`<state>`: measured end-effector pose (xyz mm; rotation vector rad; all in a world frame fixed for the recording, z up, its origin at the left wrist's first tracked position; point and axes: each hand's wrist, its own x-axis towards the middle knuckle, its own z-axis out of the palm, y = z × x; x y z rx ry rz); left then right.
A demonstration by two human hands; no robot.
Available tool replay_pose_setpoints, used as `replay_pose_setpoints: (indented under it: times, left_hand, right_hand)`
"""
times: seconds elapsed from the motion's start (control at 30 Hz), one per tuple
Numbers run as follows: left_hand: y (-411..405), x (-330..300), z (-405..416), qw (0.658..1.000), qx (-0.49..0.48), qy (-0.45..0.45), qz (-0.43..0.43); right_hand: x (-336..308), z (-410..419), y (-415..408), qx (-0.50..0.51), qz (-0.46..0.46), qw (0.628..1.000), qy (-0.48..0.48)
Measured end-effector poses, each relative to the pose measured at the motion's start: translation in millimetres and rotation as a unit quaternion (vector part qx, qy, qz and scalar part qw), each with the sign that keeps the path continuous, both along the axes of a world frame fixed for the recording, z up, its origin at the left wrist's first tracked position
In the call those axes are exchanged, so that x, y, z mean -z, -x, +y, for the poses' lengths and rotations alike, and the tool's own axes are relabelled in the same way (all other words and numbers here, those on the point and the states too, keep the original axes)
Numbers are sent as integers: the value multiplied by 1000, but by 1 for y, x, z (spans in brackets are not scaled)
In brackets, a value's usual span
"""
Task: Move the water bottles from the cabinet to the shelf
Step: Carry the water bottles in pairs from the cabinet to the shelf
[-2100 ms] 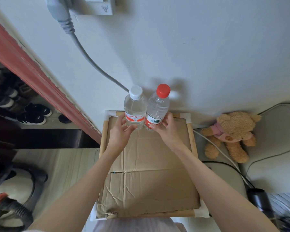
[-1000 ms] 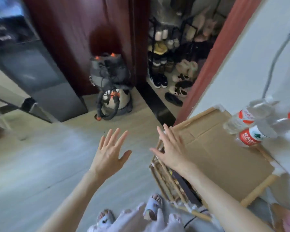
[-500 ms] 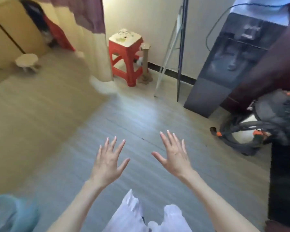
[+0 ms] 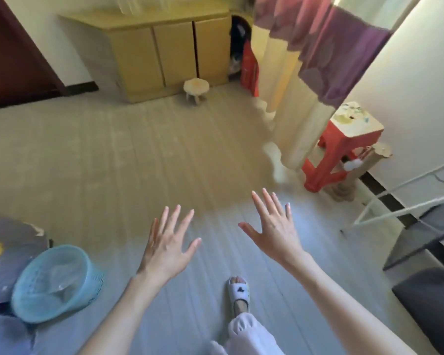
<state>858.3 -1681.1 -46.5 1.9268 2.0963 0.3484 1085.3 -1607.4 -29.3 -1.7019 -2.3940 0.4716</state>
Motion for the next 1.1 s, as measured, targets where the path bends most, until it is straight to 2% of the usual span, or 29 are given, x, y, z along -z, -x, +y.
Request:
replay_pose_setpoints:
  times: [0.23,0.47,0.63,0.83,0.97,1.1]
  left_hand:
    - [37,-20,142,997,-74,-20,-11]
    - [122,-29,272,987,-152,-52,-3]
    - [203,-23,373,987,-155,-34,-4]
    - [317,-54,528,985,-163,-55,5]
    - [357,-59,617,987,-142,-68,-11]
    - [390,-43,691,990,-132,-40,-20]
  right_hand:
    - [-21,183,58,-92,-1,996,-20]
    - [-31,336,156,-160,13,987,-24]
    - [-28,443,236,-169,9,985,-24]
    - [-58,578,346,-168,13,985,-33]
    - [-61,663,389,-148,7,988,-36]
    - [-46,750,427,-140,-8,990,-23]
